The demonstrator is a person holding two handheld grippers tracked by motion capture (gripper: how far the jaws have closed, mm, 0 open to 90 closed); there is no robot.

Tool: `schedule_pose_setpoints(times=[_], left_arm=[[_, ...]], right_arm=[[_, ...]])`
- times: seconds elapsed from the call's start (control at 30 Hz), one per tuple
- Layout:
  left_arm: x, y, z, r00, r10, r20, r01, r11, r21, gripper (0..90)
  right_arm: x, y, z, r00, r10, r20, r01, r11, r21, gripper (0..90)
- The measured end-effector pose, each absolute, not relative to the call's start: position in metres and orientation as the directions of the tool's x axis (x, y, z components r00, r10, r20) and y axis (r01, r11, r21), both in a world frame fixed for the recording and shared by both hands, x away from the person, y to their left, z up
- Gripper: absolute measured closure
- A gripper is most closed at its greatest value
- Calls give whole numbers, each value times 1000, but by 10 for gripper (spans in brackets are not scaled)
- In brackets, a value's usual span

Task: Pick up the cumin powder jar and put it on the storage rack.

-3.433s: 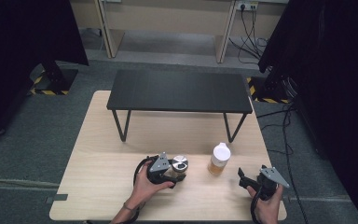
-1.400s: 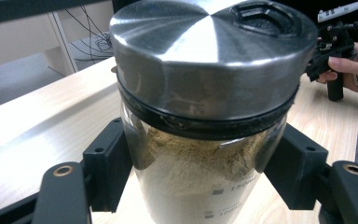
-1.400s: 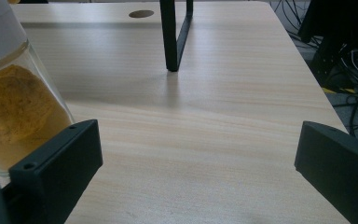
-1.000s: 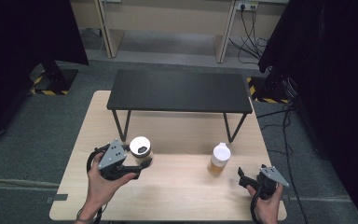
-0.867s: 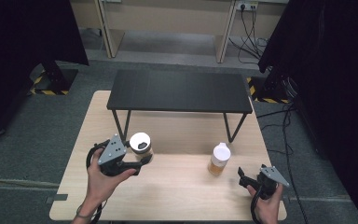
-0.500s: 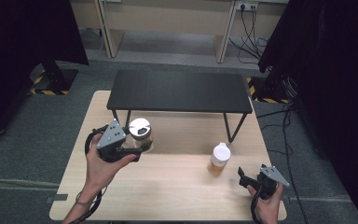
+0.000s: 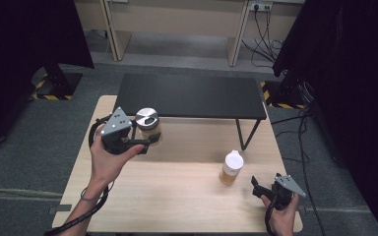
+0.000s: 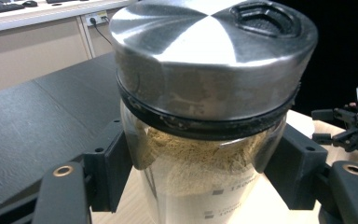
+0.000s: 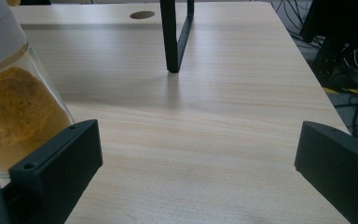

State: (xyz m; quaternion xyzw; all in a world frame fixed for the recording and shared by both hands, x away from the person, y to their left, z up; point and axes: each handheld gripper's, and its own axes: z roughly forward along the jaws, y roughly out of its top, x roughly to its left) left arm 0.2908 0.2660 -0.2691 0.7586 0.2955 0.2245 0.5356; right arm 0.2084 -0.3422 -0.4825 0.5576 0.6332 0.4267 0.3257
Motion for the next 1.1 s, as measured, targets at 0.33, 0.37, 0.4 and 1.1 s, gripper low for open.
schedule_pose_setpoints(times=[0.33,0.37,0.4,1.1], left_arm=[[312,274,-242,705,709,-18,240,-214,947,303],[314,274,-239,700,714,-17,240,-213,947,303],[315,274,-236,692,722,-11,238,-214,947,303],[368,244,-222,535,844,28,335,-243,910,303]], right_arm=[[208,-342,-483,-165,984,59,425,17,905,8],[208,-342,-483,-166,984,59,425,17,905,8],[208,-342,-483,-166,984,58,425,19,905,8],[207,-341,-484,-166,985,50,419,24,908,8]])
